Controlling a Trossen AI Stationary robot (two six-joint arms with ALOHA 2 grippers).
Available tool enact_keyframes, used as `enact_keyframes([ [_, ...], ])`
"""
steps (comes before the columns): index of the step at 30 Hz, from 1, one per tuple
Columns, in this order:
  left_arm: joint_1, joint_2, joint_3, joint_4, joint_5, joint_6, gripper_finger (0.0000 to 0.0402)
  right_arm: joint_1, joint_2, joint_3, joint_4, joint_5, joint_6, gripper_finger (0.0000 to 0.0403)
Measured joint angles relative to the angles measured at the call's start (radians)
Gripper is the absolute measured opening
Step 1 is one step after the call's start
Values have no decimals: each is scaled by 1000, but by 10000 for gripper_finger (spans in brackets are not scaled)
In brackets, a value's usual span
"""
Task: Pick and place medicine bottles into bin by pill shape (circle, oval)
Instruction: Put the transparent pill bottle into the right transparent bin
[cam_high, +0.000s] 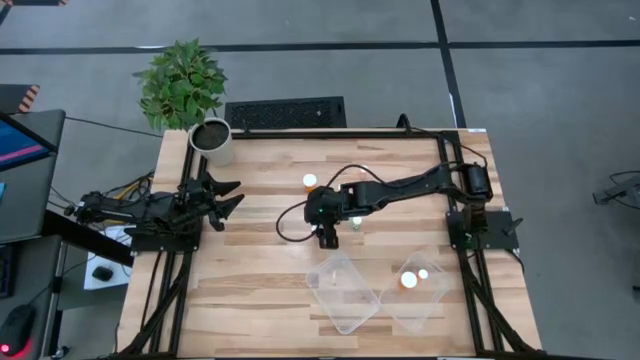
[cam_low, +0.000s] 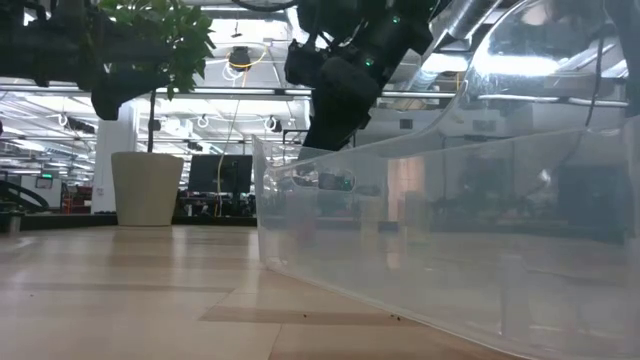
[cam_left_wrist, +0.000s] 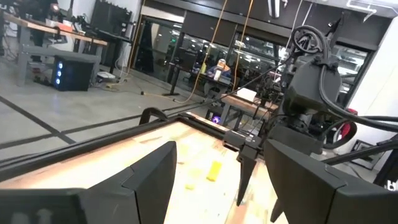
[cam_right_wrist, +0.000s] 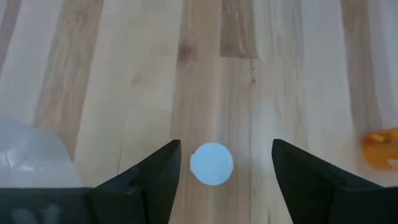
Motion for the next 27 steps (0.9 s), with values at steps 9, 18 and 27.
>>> enact_keyframes([
  [9, 0, 0, 0, -4, 1, 0, 235, 13, 47, 0, 12, 0, -3, 260],
  [18, 0, 0, 0, -6, 3, 0, 235, -9, 48, 0, 2, 3, -3, 260],
  [27, 0, 0, 0, -6, 2, 0, 235, -9, 48, 0, -3, 2, -10, 259],
])
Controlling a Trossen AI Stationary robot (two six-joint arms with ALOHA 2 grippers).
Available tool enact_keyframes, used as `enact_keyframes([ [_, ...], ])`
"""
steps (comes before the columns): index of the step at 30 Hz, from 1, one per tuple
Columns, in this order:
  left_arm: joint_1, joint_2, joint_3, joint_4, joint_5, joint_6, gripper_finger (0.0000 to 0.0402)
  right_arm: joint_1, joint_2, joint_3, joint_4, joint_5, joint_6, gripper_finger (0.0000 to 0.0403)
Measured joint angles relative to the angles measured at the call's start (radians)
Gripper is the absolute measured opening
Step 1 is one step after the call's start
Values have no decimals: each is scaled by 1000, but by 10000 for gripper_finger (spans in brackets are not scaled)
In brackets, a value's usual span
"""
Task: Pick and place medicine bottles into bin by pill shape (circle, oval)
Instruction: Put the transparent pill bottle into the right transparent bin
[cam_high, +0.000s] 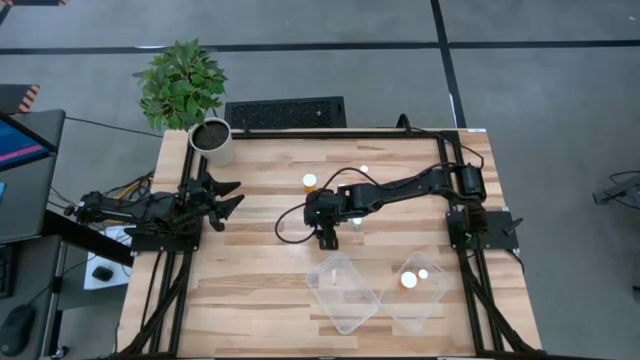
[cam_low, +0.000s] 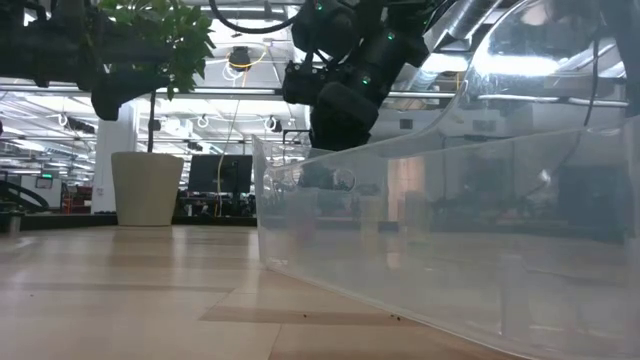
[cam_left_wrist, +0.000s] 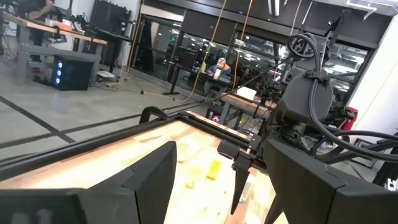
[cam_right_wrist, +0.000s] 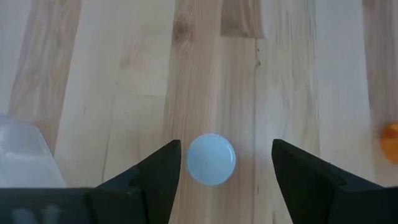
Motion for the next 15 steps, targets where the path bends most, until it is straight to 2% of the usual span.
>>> enact_keyframes([
  [3, 0, 0, 0, -2, 0, 0, 235, 0, 0, 0, -9, -2, 0, 252],
  [15, 0, 0, 0, -2, -2, 0, 235, -2, 19, 1, 7, -4, 0, 178],
])
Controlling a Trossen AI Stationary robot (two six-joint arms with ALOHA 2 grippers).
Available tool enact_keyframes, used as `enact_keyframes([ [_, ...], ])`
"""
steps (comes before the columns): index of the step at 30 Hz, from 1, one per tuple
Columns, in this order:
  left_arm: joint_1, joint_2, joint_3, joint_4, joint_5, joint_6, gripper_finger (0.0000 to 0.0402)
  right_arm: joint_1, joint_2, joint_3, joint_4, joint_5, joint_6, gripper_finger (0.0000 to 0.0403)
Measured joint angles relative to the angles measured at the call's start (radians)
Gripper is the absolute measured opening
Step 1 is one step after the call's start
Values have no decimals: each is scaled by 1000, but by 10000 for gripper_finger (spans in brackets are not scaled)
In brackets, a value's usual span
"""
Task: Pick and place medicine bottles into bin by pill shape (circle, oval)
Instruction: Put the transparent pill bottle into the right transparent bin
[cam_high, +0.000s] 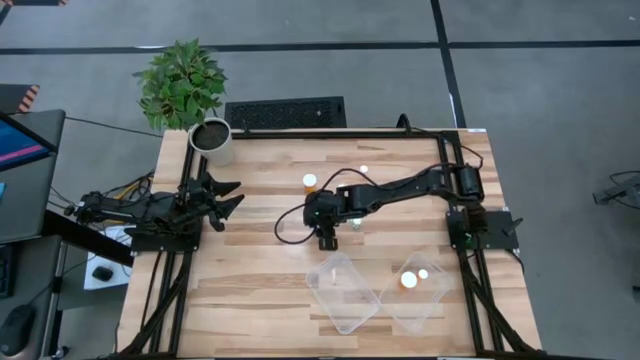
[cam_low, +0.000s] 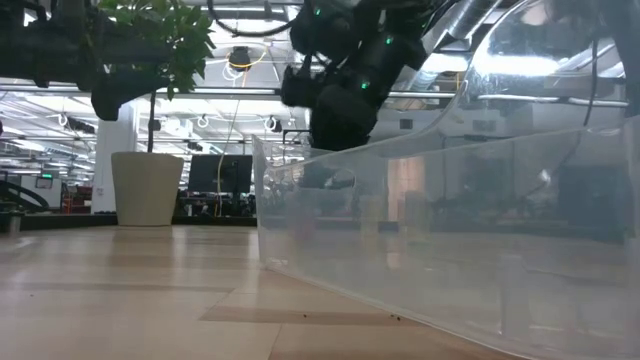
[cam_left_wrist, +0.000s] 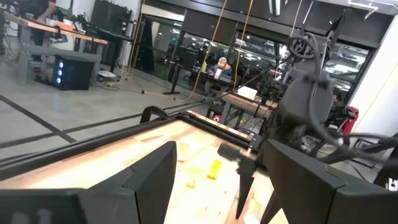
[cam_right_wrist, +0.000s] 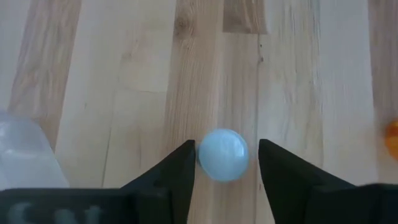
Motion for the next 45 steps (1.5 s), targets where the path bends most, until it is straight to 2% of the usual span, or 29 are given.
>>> enact_keyframes([
  [10, 0, 0, 0, -4, 0, 0, 235, -1, 28, -2, -15, -1, -14, 144],
  [16, 0, 0, 0, -4, 0, 0, 235, -2, 20, -2, -16, -1, -22, 142],
  [20, 0, 0, 0, -4, 0, 0, 235, -1, 20, -2, -18, -1, -35, 166],
  [27, 0, 0, 0, -4, 1, 0, 235, -1, 12, -2, -23, -1, -34, 239],
  [30, 0, 0, 0, -4, 1, 0, 235, 0, 8, 1, -9, -1, -35, 250],
  [45, 0, 0, 0, -3, 1, -2, 235, 0, 9, 29, -29, -1, -45, 198],
])
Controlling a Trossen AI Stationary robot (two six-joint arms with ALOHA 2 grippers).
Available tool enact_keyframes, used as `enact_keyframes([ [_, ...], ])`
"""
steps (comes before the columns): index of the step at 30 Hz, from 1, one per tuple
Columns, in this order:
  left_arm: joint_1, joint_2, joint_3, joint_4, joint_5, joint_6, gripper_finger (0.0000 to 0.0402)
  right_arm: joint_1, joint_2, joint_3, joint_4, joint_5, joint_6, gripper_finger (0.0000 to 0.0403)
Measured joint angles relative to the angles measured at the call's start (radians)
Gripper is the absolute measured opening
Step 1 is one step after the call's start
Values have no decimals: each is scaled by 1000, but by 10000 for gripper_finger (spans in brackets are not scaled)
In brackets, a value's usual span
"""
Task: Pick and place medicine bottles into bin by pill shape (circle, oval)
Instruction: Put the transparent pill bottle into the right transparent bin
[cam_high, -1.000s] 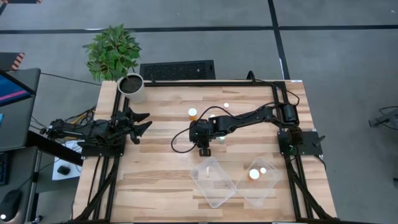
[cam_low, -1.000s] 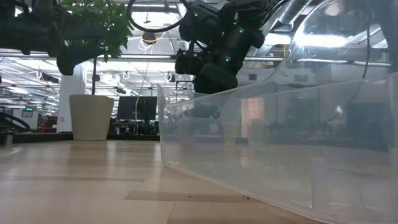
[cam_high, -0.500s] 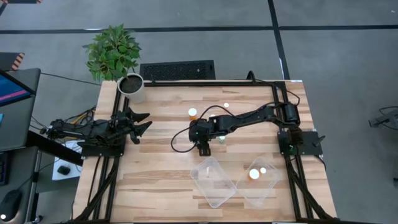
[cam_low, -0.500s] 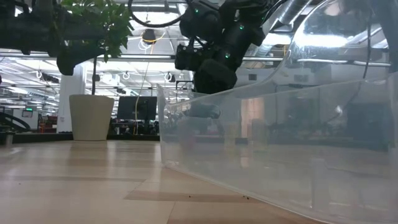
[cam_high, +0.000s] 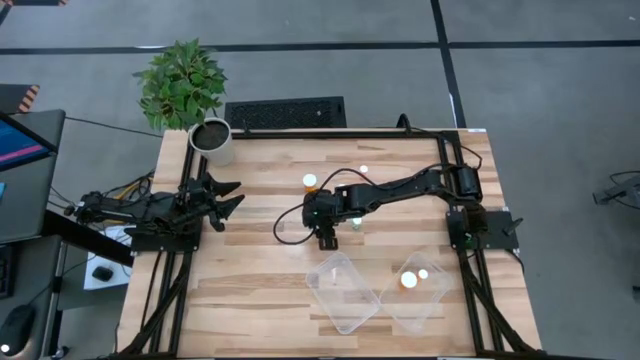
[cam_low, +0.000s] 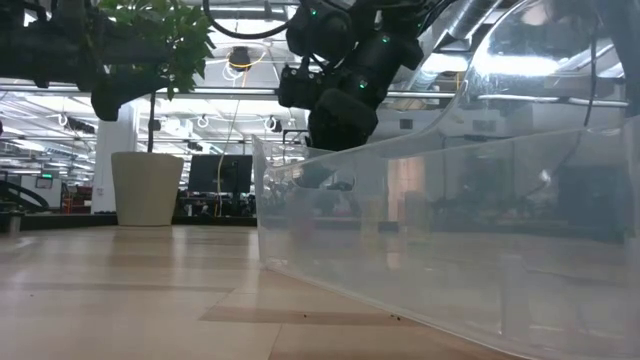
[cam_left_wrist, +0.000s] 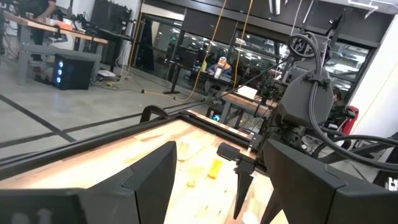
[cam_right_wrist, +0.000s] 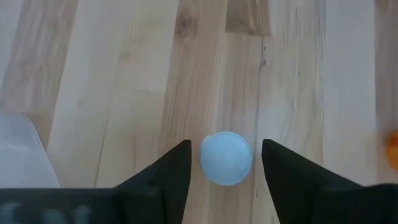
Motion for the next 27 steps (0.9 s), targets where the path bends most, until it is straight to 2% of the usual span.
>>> enact_keyframes([
  [14, 0, 0, 0, 0, 0, -1, 235, 1, 0, 0, -1, 1, 0, 110],
  [20, 0, 0, 0, 0, 0, -2, 235, 8, -22, 0, -47, 2, 32, 116],
  [27, 0, 1, 1, -5, 1, 0, 235, 56, -164, -1, -253, 7, 129, 113],
])
